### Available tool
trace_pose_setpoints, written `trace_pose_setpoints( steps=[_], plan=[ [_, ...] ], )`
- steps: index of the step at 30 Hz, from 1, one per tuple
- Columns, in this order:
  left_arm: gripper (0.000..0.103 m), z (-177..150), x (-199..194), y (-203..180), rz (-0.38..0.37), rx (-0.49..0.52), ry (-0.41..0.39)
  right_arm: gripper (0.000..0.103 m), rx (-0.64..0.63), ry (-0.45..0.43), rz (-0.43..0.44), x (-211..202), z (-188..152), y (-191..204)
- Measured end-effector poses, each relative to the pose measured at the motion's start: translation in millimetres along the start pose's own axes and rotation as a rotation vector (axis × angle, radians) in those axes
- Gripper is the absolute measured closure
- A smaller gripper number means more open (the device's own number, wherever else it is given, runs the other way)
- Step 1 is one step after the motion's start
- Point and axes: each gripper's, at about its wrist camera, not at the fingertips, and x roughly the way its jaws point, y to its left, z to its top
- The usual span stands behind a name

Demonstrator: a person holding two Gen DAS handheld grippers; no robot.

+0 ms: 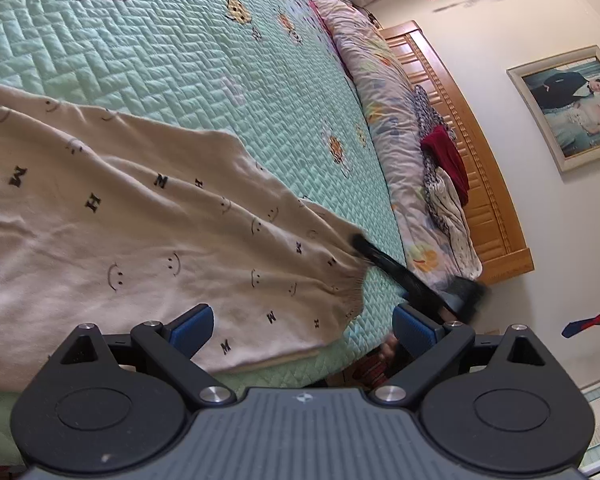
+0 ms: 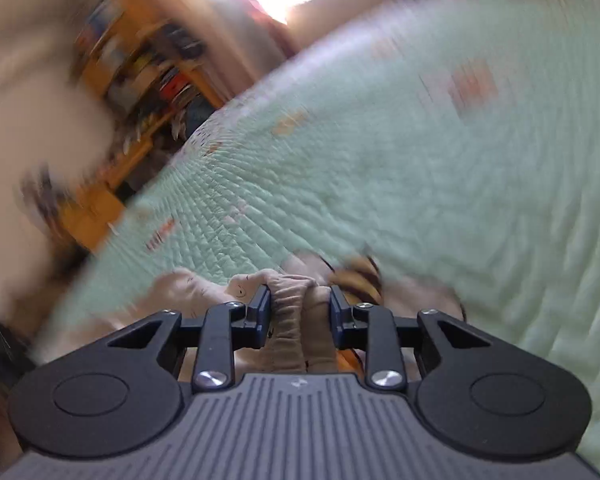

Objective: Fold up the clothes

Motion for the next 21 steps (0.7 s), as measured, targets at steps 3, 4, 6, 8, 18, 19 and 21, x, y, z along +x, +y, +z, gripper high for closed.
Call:
trace_pose_setpoints(
  steps=[3,4,6,8,18,19,21],
  plan=[
    [0.006,1.8,-1.0,3.2,-0.004,-0.012,-0.011,0.072,-0.445,-0.055,-0.042,-18.0,-16.5,83.7],
    [0.006,1.9,-0.7,4.5,-0.005,-0.018,-0.012,0.072,-0.547,-0.05,-0.034,-19.0,-26.6,104.8],
    [0.006,0.1,-0.6,5.1,-0.004,-0.02,-0.008,0.072,-0.723,-0.03,-0.046,-14.5,-47.8,136.0],
    [0.006,-1.9,-0.8,5.4,-0.003,-0.02,-0.003,0.072,-0.871,-0.008,-0.061,-10.5,-71.0,156.0],
    [0.006,-2.2,-8.3,10.6,-0.002,-0.033,-0.025,0.072,-0.981,-0.061,-0.141,-14.2,-74.8,157.1],
    [0.006,-3.0,-7.6,10.4,-0.001,-0.032,-0.022,0.072,-0.98,-0.072,-0.149,-14.1,-73.7,154.7],
    [0.006,-3.8,-6.6,10.2,0.001,-0.031,-0.018,0.072,-0.978,-0.092,-0.173,-14.5,-72.8,152.0]
  ],
)
